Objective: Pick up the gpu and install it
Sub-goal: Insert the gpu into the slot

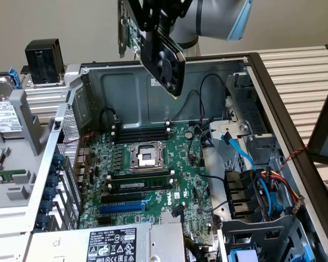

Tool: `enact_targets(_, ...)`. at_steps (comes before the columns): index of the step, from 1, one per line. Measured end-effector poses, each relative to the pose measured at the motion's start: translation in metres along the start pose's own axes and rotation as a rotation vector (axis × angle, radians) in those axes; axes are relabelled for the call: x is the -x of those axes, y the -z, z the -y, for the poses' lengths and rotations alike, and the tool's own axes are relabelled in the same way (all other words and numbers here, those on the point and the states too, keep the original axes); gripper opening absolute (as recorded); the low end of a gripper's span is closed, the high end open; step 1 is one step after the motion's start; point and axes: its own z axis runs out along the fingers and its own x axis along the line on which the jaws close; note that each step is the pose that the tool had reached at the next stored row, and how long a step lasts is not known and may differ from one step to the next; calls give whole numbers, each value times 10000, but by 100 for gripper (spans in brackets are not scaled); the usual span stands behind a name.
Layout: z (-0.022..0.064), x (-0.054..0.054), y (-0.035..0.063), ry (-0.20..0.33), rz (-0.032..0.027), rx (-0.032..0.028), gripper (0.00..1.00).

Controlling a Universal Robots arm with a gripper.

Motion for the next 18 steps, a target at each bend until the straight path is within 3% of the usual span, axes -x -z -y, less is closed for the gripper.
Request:
enact_targets(2,0,0,-3,295,50,-79,27)
enact_targets(4,1,1,-5,623,59,-131,27)
enact_targets(6,1,1,-5,986,30,-151,27)
enact_targets(7,0,0,-5,1335,-19,-159,27)
enact_targets(11,1,1,-5,2060,-110,-189,27)
enact_targets(13,1,0,-4,2353,-68,-233,27)
enact_targets(16,1,1,-6,2713,113,-355,27)
enact_targets(18,2,1,-9,3003,183,-460,27)
